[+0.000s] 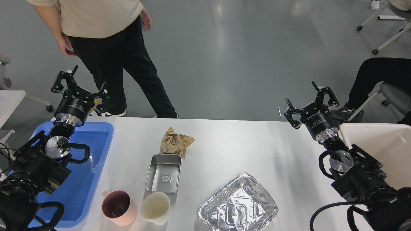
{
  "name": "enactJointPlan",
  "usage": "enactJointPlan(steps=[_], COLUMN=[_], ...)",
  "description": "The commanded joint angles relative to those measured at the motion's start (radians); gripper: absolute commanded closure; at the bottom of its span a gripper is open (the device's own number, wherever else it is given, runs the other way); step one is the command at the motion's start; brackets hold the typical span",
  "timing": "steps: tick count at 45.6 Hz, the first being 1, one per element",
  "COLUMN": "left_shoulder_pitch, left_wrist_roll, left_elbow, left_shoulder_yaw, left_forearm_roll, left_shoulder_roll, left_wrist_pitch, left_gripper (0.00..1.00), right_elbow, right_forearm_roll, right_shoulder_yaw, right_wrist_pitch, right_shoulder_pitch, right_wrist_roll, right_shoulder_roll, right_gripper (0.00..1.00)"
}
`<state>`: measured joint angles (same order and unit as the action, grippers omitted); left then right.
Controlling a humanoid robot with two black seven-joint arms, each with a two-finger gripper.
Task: Tidy desktop
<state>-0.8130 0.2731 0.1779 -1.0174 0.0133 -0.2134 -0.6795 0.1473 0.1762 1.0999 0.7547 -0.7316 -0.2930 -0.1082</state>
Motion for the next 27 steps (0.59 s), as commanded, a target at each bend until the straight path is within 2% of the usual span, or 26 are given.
enactJointPlan(steps=[1, 13, 17, 20, 23, 27], left_shoulder_pitch=[0.0, -0.006, -0.011, -0.009, -0.008, 0.005], left_wrist_roll=[0.001, -0.017, -0.012, -0.017, -0.029, -0.051], left_elbow=[0.0, -0.006, 0.012, 0.064, 0.133, 0.341], left_shoulder_yaw=[0.005, 0.019, 0.1, 0.189, 0.269, 0.402], left_forearm_roll=[0.0, 0.014, 0.017, 0.02, 0.022, 0.022], left_shoulder_roll=[0.0, -0.03, -0.012, -0.038, -0.116, -0.269], left_wrist_pitch=[0.002, 0.025, 0.015, 0.024, 0.043, 0.107], left_gripper=[0.03, 0.03, 0.03, 0.03, 0.03, 0.03], right_elbow=[0.0, 0.0, -0.002, 0.0, -0.002, 0.0], right_forearm_roll=[0.0, 0.002, 0.002, 0.002, 0.002, 0.003], right_shoulder_yaw=[0.0, 0.0, 0.0, 0.0, -0.002, -0.003], right_wrist_pitch=[0.0, 0.0, 0.0, 0.0, 0.002, 0.002], right_shoulder_pitch=[0.0, 0.004, 0.008, 0.011, 0.014, 0.014], right_wrist_roll=[0.002, 0.0, 0.0, 0.0, 0.0, 0.0], right_shoulder_roll=[-0.001, -0.001, 0.001, 0.001, -0.001, -0.001], right_gripper=[0.0, 0.0, 0.0, 0.0, 0.0, 0.0])
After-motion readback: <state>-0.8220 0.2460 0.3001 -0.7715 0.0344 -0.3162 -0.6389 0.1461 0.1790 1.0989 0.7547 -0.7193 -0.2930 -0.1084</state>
